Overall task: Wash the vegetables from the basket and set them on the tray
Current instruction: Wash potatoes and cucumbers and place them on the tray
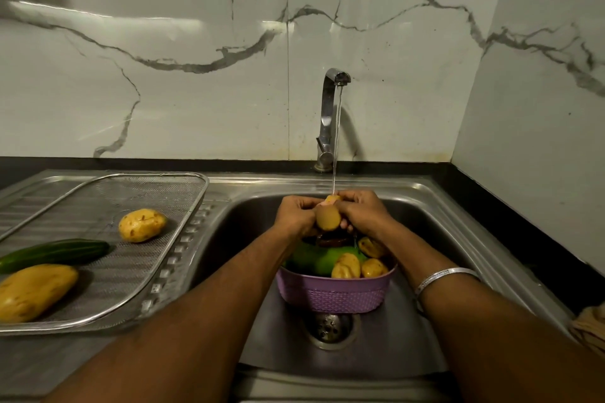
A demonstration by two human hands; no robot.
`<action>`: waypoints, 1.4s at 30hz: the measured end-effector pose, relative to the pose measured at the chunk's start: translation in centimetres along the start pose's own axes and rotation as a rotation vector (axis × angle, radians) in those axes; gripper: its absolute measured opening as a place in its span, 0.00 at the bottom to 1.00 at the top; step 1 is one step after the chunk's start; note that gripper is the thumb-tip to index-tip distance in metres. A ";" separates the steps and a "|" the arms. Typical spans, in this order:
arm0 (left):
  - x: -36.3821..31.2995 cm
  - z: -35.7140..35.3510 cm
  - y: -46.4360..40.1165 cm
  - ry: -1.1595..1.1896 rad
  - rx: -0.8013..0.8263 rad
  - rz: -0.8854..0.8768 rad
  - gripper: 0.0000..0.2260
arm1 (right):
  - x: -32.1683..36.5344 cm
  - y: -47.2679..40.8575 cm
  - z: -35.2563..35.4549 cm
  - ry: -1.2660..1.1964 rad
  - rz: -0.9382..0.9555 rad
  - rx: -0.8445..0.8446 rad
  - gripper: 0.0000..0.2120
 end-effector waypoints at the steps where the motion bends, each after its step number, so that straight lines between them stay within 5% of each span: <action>1: -0.1 -0.2 0.0 0.013 0.008 -0.002 0.12 | 0.2 0.2 0.4 -0.019 0.028 -0.062 0.04; 7: -0.2 -1.2 0.0 0.091 0.054 -0.015 0.12 | 1.1 0.8 3.0 -0.023 0.159 -0.443 0.15; 16: 0.6 -0.1 -0.6 0.096 0.013 0.009 0.12 | -0.7 -0.3 0.6 -0.454 -0.117 0.022 0.09; 26: 0.3 -4.4 1.0 0.111 0.225 0.143 0.16 | -1.5 0.8 1.5 -0.364 -0.116 -0.192 0.12; 34: 0.6 -1.9 0.0 0.092 0.022 0.065 0.13 | -0.6 0.6 -0.2 -0.382 -0.097 0.040 0.08; 39: -0.1 -1.8 -0.2 -0.037 0.019 -0.031 0.12 | 0.6 1.1 1.2 -0.158 0.011 -0.151 0.13; 42: -0.1 -1.7 -0.2 0.017 -0.014 -0.017 0.13 | 0.9 1.0 0.9 -0.144 0.004 -0.107 0.14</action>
Point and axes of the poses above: each hand's wrist, its own y-axis away from the middle knuckle, its own z-axis out of the back of the hand, x = y × z, the point moved 9 cm from there along -y, towards the middle knuckle, and after that the axes turned 13 degrees about -z, right-handed, at the moved point
